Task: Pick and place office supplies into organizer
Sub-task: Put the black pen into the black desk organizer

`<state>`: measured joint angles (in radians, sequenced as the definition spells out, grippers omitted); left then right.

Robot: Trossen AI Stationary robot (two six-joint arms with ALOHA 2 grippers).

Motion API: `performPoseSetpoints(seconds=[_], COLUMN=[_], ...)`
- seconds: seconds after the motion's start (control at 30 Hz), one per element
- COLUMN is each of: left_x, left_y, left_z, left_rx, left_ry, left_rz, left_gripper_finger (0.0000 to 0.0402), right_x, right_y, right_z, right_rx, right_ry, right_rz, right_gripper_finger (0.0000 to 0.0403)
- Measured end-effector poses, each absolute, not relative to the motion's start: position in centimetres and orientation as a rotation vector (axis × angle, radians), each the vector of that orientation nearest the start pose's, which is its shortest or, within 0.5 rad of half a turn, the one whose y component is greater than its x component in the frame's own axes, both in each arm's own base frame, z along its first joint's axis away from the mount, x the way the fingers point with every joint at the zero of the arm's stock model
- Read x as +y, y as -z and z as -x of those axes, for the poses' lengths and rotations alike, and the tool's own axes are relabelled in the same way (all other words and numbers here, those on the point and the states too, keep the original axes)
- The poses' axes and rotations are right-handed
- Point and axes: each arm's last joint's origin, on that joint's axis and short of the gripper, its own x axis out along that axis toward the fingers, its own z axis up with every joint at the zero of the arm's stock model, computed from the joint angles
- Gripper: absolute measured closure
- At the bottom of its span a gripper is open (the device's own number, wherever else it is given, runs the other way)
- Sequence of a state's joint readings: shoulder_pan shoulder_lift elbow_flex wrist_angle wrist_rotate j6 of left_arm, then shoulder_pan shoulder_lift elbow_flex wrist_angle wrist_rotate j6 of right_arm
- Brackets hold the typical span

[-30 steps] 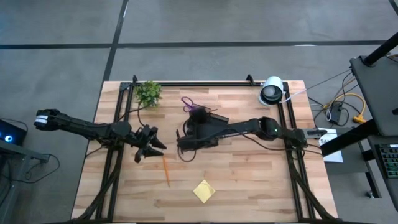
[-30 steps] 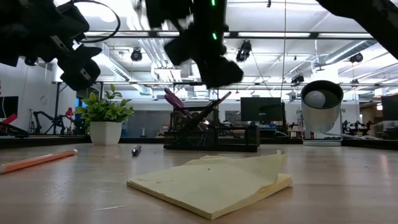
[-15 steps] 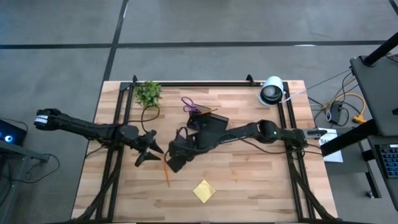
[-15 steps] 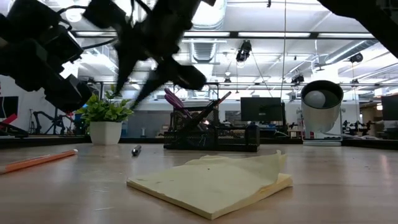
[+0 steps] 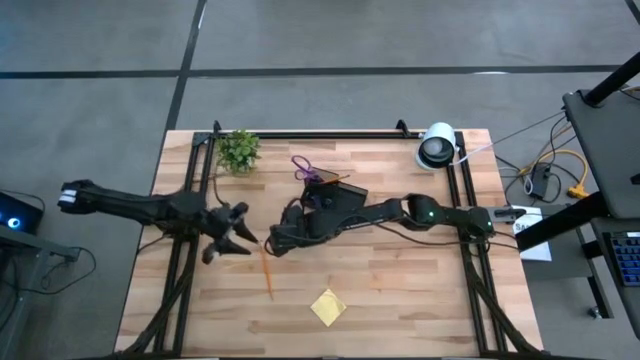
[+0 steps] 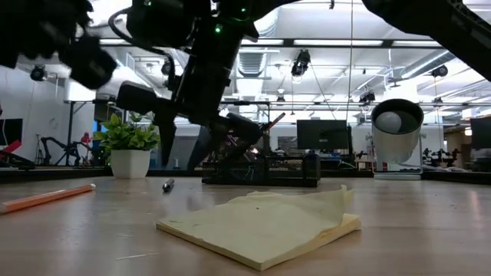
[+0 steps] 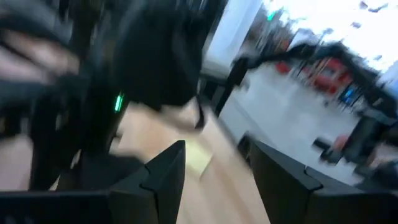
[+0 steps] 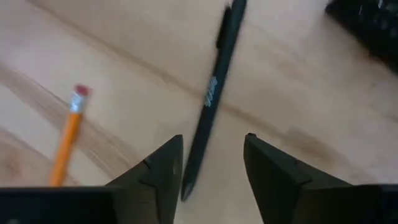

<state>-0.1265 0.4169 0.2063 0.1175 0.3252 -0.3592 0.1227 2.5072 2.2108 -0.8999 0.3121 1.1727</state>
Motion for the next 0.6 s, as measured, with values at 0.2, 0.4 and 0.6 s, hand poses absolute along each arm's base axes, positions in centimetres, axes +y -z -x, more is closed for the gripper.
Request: performPoseSetpoints(seconds=[0.2, 0.4, 0.6], left_x=[-2.2, -1.9, -1.6], left_y=[-23.8, -26.0, -27.6], left_z=[-10.3, -8.2, -6.4], left_rx=[-0.026, -0.188, -0.322], left_ry=[0.463, 0.467, 0.46], left_rz=[0.342, 0.329, 0.322], left_gripper_finger=[0.0236, 0.0236, 0.0236], right_x=[5.6, 5.7, 5.5], right_y=[-15.5, -13.1, -12.6], right_z=[-52.2, -53.1, -53.0], right_rx=[0.853, 0.867, 0.869], right_ry=[0.786, 0.77, 0.829], right_rz=[-0.751, -0.714, -0.583], right_gripper_finger=[0.0209, 0.0204, 0.0224])
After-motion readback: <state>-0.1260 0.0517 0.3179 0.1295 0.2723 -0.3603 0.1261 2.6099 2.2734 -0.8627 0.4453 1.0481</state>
